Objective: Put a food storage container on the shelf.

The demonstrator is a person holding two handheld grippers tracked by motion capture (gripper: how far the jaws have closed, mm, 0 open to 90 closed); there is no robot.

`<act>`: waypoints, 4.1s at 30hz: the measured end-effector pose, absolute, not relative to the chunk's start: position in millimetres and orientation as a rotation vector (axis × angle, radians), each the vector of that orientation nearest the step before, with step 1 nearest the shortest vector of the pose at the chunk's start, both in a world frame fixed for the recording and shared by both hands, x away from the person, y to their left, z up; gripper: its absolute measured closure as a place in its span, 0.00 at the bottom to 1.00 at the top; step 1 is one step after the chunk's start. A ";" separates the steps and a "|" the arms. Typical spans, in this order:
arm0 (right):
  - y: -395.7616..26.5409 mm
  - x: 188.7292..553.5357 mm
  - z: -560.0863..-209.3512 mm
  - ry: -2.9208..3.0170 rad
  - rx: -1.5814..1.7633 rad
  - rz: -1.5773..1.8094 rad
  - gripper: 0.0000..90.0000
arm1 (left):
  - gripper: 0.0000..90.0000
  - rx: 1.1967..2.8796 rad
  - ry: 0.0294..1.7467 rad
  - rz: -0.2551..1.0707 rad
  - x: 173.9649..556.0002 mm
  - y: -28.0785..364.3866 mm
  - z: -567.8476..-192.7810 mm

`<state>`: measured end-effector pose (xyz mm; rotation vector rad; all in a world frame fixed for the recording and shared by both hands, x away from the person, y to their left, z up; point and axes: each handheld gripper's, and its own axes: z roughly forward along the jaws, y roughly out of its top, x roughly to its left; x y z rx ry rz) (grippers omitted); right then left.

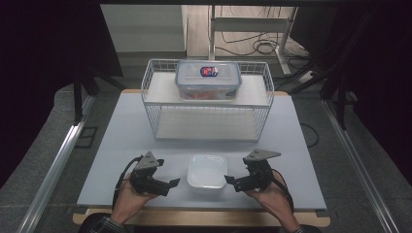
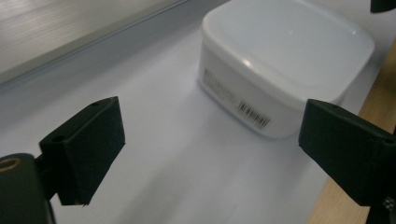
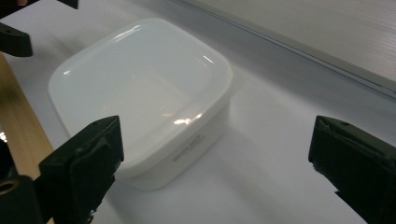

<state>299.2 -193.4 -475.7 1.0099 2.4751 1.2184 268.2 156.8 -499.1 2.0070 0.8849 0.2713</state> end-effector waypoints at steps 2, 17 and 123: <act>-190.5 297.3 -474.5 2.486 1.027 1.236 0.09 | 0.12 2.005 0.872 0.275 272.5 152.1 -495.5; -176.0 309.2 -487.1 2.558 1.117 1.258 0.18 | 0.13 2.030 0.859 0.094 305.0 114.5 -506.5; -170.8 363.2 -309.6 2.183 1.078 1.591 0.86 | 0.89 1.758 0.871 0.293 340.5 147.8 -314.5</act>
